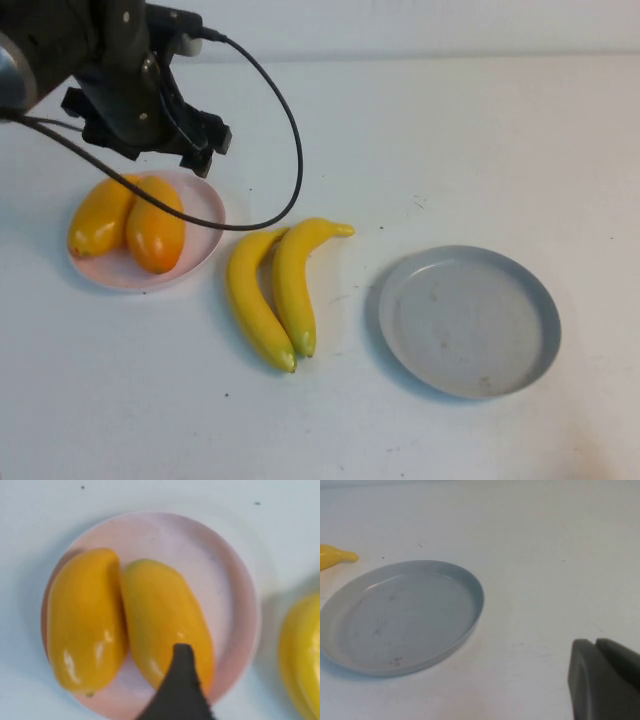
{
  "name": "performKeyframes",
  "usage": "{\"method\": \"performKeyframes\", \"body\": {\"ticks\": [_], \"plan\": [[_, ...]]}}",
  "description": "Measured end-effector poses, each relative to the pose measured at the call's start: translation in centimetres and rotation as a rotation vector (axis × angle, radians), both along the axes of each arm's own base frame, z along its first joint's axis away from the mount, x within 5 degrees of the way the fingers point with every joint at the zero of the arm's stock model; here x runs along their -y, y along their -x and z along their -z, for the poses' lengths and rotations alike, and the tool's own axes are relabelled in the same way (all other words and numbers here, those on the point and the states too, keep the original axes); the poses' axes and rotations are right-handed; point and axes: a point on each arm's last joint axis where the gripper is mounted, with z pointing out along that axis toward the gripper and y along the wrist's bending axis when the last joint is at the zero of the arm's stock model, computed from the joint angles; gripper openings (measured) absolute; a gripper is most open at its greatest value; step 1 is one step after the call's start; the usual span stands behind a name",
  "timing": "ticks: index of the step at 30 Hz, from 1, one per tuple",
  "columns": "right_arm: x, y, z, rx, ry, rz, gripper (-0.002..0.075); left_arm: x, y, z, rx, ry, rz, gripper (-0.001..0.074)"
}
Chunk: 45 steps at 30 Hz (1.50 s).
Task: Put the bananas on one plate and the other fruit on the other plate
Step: Put one type of fruit in the left plate, then put another type of fruit in the right plate
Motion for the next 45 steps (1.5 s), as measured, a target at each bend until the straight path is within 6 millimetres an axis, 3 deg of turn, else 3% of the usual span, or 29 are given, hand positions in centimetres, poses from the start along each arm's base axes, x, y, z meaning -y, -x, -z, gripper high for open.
{"method": "performKeyframes", "body": {"ticks": [2, 7, 10, 20, 28, 34, 45], "plan": [[0.0, 0.0, 0.0, 0.0, 0.0, 0.0, -0.0017, 0.1, 1.9, -1.3, 0.011, 0.014, 0.012, 0.0487], [0.0, 0.0, 0.0, 0.0, 0.0, 0.0, -0.0017, -1.0, 7.2, -3.4, 0.087, 0.093, 0.03, 0.0109], [0.0, 0.0, 0.0, 0.0, 0.0, 0.0, -0.0017, -1.9, 10.1, -3.0, 0.154, 0.133, 0.041, 0.0032], [0.0, 0.0, 0.0, 0.0, 0.0, 0.0, -0.0017, -5.1, 20.1, 1.3, 0.362, 0.314, 0.039, -0.0001], [0.0, 0.0, 0.0, 0.0, 0.0, 0.0, -0.0017, -7.7, 27.2, 3.4, 0.598, 0.444, 0.035, -0.0003], [0.0, 0.0, 0.0, 0.0, 0.0, 0.0, -0.0017, -8.7, 29.4, 5.2, 0.611, 0.407, 0.058, -0.0003], [0.0, 0.0, 0.0, 0.0, 0.0, 0.0, -0.0017, -9.2, 30.5, 4.3, 0.833, 0.374, 0.14, -0.0003]]}}
